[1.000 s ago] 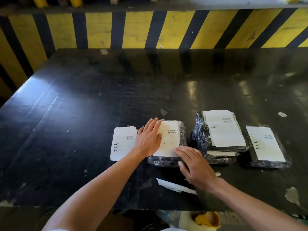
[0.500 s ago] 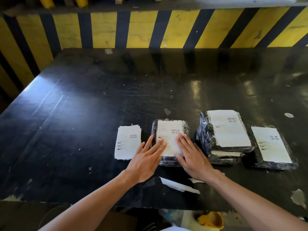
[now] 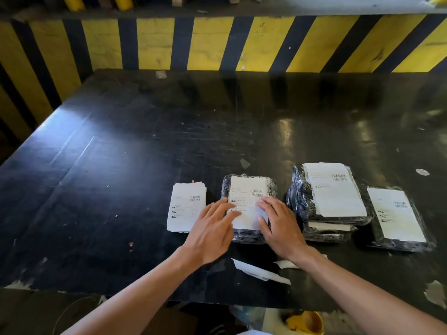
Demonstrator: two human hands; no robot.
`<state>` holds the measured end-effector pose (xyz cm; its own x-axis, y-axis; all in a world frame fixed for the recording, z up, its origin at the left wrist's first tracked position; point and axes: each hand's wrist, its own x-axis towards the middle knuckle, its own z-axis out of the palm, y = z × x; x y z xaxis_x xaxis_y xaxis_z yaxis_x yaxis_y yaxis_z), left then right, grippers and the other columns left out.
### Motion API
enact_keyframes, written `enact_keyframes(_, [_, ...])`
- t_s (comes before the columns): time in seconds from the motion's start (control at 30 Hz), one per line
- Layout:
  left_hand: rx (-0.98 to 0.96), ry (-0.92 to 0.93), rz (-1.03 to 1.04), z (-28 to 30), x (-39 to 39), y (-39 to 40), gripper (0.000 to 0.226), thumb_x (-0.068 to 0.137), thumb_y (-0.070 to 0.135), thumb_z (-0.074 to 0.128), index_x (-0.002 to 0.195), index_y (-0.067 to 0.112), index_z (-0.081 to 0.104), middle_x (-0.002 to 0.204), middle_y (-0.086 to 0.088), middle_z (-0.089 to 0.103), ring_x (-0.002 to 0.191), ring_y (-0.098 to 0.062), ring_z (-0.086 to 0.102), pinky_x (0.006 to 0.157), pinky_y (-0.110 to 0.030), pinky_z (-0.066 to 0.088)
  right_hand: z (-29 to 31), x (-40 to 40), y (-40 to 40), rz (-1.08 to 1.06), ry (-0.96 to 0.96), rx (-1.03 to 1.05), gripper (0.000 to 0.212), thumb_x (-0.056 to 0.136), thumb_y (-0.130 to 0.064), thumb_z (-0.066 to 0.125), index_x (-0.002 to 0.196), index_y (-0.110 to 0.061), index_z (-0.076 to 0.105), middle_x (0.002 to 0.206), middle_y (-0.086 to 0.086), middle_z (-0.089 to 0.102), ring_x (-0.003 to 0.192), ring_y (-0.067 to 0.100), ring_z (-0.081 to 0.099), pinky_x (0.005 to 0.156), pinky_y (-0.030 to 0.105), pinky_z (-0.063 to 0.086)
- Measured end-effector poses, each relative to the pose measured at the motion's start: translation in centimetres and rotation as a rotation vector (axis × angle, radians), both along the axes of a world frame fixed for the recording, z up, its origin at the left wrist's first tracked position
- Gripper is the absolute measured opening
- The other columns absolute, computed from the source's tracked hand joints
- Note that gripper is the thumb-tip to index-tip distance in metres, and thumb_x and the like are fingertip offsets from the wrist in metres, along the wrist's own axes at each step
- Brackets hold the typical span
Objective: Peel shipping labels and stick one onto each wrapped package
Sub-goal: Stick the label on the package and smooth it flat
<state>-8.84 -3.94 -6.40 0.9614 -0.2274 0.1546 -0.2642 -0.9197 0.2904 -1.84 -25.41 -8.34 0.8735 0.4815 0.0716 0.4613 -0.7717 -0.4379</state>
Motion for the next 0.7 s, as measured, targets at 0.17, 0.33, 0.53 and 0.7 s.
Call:
enact_keyframes(0.17, [0.021, 0.141, 0.077, -0.3, 5.8, -1.9, 0.056, 0.106, 0.03, 0.025, 0.158, 0.015, 0.011, 0.166, -0.005, 0.003, 0.153, -0.021, -0.003, 0.125, -0.04, 0.012, 1.5, 3.3, 1.6, 0.056, 0.045, -0.155, 0.057, 0.104, -0.042, 0.021, 0.157, -0.02, 0.018, 0.165, -0.005, 0.007, 0.152, 0.012, 0.001, 0.123, 0.042, 0.011])
enact_keyframes(0.33, [0.139, 0.162, 0.086, -2.0, 6.5, -2.2, 0.055, 0.107, 0.035, 0.015, 0.157, 0.016, 0.002, 0.161, 0.001, -0.012, 0.15, -0.015, -0.014, 0.126, -0.038, 0.004, 1.6, 4.4, 1.4, 0.122, 0.032, -0.38, 0.059, 0.103, -0.045, 0.011, 0.157, -0.023, -0.002, 0.165, -0.006, -0.01, 0.151, 0.012, -0.012, 0.123, 0.044, 0.001])
enact_keyframes(0.53, [0.111, 0.135, 0.094, -2.7, 6.7, -2.2, 0.054, 0.107, 0.038, 0.014, 0.156, 0.018, 0.003, 0.161, 0.002, -0.011, 0.151, -0.015, -0.012, 0.126, -0.036, 0.003, 1.4, 1.6, 0.2, 0.062, 0.049, -0.356, 0.059, 0.104, -0.041, 0.012, 0.157, -0.017, 0.001, 0.165, -0.002, -0.006, 0.151, 0.011, -0.009, 0.124, 0.038, 0.002])
enact_keyframes(0.7, [0.081, 0.118, 0.09, -3.3, 6.8, -2.0, 0.056, 0.106, 0.037, 0.013, 0.157, 0.016, 0.005, 0.163, 0.0, -0.007, 0.152, -0.016, -0.01, 0.126, -0.037, 0.005, 2.4, 1.2, 0.6, 0.076, 0.066, -0.35, 0.059, 0.104, -0.04, 0.012, 0.157, -0.016, 0.001, 0.165, -0.002, -0.008, 0.151, 0.011, -0.012, 0.124, 0.039, -0.001])
